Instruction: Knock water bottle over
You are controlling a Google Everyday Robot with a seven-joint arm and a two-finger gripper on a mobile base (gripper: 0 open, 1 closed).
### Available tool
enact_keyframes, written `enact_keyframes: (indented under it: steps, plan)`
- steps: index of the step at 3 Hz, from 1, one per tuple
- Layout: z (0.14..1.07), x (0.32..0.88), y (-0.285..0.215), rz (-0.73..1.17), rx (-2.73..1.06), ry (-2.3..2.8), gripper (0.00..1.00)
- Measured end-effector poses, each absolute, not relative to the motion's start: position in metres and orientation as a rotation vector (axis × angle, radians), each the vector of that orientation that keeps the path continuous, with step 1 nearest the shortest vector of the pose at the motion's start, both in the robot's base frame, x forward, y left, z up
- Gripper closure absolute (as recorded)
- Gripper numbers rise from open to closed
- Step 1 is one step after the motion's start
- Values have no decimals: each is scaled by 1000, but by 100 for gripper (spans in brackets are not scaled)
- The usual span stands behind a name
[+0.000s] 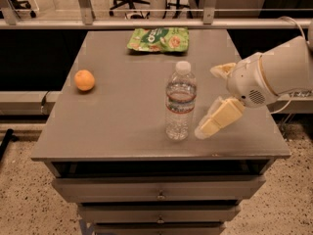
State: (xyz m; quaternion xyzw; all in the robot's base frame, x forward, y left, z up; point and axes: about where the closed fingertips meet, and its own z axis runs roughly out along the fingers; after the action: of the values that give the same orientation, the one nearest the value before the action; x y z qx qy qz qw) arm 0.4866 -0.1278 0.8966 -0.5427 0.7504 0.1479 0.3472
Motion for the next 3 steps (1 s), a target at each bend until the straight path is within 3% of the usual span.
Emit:
enact_keyframes:
  steps: [1,2,3]
  plan:
    - [884,492,-107,504,-1352,1907,0]
    - [879,494,-89,596,-1316,1877,15]
    - [879,497,-78,643,-1300,1864,38]
